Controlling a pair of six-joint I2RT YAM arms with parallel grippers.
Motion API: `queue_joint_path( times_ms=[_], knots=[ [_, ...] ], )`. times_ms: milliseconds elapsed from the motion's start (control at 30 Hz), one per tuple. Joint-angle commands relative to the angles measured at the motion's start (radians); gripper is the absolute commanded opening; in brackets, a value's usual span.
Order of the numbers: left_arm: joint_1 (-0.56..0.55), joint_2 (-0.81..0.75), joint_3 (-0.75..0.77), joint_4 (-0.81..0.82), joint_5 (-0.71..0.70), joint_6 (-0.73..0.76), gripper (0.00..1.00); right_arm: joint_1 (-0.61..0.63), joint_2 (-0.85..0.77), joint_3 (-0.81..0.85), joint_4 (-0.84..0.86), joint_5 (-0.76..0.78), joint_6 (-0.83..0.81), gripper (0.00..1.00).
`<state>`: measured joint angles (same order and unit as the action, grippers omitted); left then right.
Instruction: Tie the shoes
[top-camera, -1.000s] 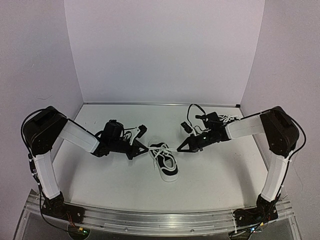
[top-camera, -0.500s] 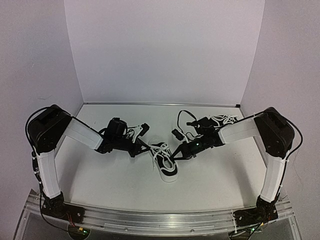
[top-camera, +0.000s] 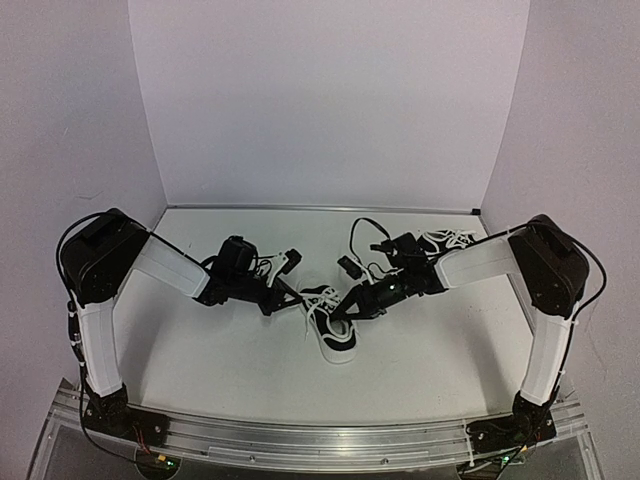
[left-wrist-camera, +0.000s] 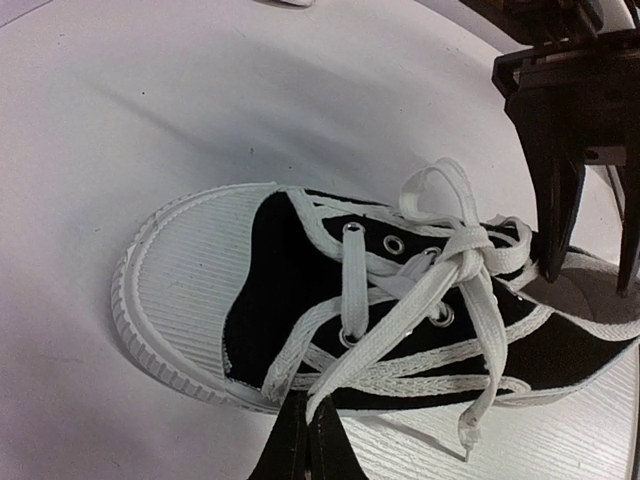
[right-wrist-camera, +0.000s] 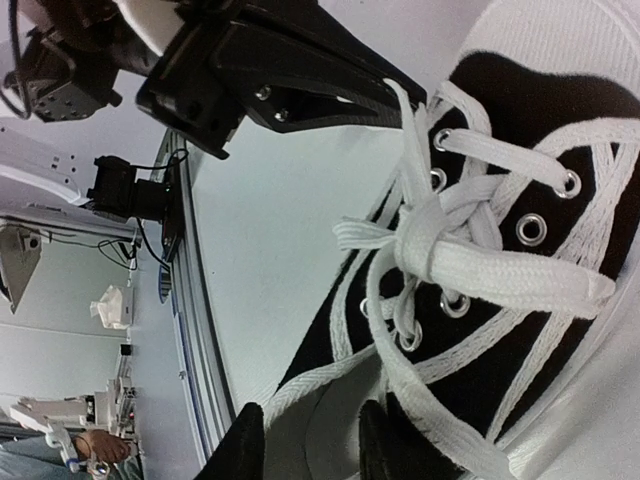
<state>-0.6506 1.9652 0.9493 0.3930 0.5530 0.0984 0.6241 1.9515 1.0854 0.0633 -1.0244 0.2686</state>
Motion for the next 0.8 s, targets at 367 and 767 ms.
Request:
queue_joint_path(
  times_ms=[367,767],
  knots=[
    [0.006,-0.005,0.035,0.007,0.011,0.013,0.0,-0.089,-0.107,-0.153,-0.107,0.112,-0.065,0.53],
    [0.006,-0.001,0.039,0.012,0.013,0.016,0.0,0.038,0.004,-0.211,0.223,-0.05,0.132,0.49]
  ],
)
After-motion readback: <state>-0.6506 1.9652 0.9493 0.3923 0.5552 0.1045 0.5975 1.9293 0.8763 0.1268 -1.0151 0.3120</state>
